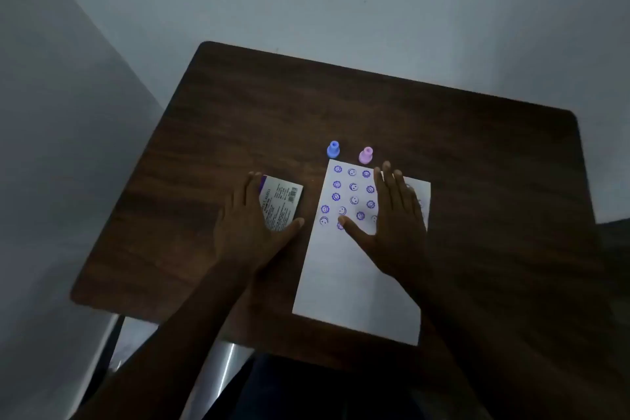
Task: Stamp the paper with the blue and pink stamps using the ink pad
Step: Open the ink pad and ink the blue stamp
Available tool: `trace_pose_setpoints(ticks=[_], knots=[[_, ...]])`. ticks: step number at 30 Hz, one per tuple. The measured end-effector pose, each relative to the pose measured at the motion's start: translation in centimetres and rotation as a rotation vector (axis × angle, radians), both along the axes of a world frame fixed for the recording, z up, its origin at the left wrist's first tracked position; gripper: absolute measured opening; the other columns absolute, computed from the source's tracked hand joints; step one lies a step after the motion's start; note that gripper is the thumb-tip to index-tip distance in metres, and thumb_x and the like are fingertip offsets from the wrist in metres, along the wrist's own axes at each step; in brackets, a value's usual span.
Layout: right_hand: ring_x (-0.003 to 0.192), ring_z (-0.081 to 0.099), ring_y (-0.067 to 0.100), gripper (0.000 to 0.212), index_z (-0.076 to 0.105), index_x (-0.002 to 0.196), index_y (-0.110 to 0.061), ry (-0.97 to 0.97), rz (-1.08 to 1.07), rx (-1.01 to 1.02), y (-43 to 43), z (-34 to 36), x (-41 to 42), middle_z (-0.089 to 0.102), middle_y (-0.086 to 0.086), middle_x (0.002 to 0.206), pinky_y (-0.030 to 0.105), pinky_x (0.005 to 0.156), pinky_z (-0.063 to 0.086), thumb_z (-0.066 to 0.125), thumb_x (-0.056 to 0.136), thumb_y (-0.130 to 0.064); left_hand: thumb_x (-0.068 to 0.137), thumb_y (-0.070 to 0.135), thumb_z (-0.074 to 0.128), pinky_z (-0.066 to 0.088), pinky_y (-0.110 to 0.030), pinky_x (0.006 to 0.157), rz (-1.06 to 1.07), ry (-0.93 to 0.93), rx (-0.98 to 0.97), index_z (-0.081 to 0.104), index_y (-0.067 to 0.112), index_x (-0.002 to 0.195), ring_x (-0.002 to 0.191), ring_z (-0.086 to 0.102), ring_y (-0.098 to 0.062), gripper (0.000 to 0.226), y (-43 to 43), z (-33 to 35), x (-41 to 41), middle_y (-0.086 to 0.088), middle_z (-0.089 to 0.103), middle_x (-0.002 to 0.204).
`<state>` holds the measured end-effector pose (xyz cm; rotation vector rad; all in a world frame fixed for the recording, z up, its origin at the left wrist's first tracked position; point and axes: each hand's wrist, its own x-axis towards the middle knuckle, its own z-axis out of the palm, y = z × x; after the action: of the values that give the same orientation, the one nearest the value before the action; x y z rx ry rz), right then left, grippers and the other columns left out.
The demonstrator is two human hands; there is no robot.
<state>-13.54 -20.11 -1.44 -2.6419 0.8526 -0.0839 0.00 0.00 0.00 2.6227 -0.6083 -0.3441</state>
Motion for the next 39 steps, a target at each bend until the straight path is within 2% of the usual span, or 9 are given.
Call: trace_pose_setpoints(ticks=[6,13,16,20,25,31,35,37,39], knots=[[0.153,0.007,0.017,0.109,0.015,0.156,-0.021,-0.072,0.025,-0.057,0.8,-3.1,0.5,0.015,0.001,0.167,0.042,0.123,0.010,0.037,0.073,-0.087,0.061,0.074,0.080,0.044,-0.049,0.110,-0.026,-0.075,-0.045,0.035,0.016,0.153,0.139,0.045,-0.030,0.117,0.8,-4.6,0.0,-0.007,0.042,0.159],[0.153,0.003,0.010,0.111,0.007,0.157,-0.029,-0.139,0.154,-0.047,0.9,-4.8,0.7,0.005,-0.007,0.168,0.035,0.120,0.004,0.032,0.069,-0.092,0.061,0.076,0.070,0.034,-0.032,0.106,-0.027,-0.222,-0.199,0.048,0.027,0.146,0.132,0.045,-0.020,0.101,2.1,-8.5,-0.3,0.003,0.049,0.149],[0.153,0.007,0.010,0.114,0.006,0.157,-0.030,-0.174,0.186,-0.074,0.2,-5.4,0.7,0.006,-0.010,0.168,0.036,0.119,0.010,0.028,0.068,-0.096,0.062,0.074,0.067,0.032,-0.032,0.104,-0.034,-0.299,-0.217,0.052,0.027,0.143,0.131,0.044,-0.020,0.094,2.1,-9.5,-0.3,0.003,0.050,0.147],[0.152,0.003,0.005,0.114,0.000,0.157,-0.033,-0.170,0.217,-0.132,-0.4,-6.0,0.2,0.001,-0.014,0.167,0.026,0.116,0.004,0.032,0.067,-0.096,0.062,0.077,0.058,0.032,-0.037,0.100,-0.037,-0.347,-0.183,0.055,0.026,0.142,0.129,0.044,-0.027,0.095,2.0,-10.0,-0.2,0.000,0.050,0.146],[0.152,0.009,0.009,0.115,0.006,0.157,-0.034,-0.166,0.219,-0.187,0.1,-6.7,-0.7,0.004,-0.013,0.167,0.036,0.119,0.016,0.024,0.063,-0.099,0.062,0.082,0.051,0.040,-0.041,0.100,-0.048,-0.341,-0.158,0.050,0.028,0.147,0.126,0.037,-0.022,0.100,1.9,-10.1,-0.3,0.003,0.047,0.147],[0.151,0.019,0.009,0.118,0.011,0.156,-0.035,-0.112,0.194,-0.083,1.4,-6.0,-0.9,0.015,-0.014,0.165,0.034,0.117,0.020,0.029,0.058,-0.100,0.069,0.081,0.058,0.048,-0.035,0.101,-0.017,-0.245,-0.215,0.055,0.031,0.143,0.124,0.051,-0.018,0.090,2.3,-8.7,-0.5,0.009,0.058,0.140],[0.150,0.023,0.012,0.120,0.015,0.156,-0.031,-0.091,0.167,-0.068,2.4,-5.6,-0.8,0.019,-0.010,0.165,0.039,0.118,0.024,0.030,0.057,-0.097,0.071,0.084,0.060,0.060,-0.030,0.072,0.112,0.016,-0.510,0.073,0.049,0.111,0.081,0.071,0.002,0.056,3.4,-7.0,-0.4,0.021,0.075,0.099],[0.149,0.025,0.014,0.119,0.015,0.156,-0.031,-0.069,0.167,-0.067,2.8,-5.4,-0.7,0.020,-0.009,0.165,0.040,0.118,0.025,0.032,0.057,-0.095,0.078,0.079,0.057,0.054,-0.029,0.060,0.217,0.183,-0.557,0.072,0.049,0.091,0.071,0.072,-0.004,0.035,3.9,-6.0,1.3,0.012,0.072,0.084],[0.149,0.026,0.015,0.119,0.015,0.156,-0.030,-0.053,0.173,-0.070,3.1,-5.4,-0.3,0.020,-0.009,0.165,0.040,0.118,0.025,0.034,0.057,-0.093,0.085,0.068,0.060,0.053,-0.035,0.066,0.368,0.353,-0.564,0.062,0.040,0.108,0.084,0.068,-0.021,0.036,4.5,-5.1,3.7,-0.001,0.065,0.094]])
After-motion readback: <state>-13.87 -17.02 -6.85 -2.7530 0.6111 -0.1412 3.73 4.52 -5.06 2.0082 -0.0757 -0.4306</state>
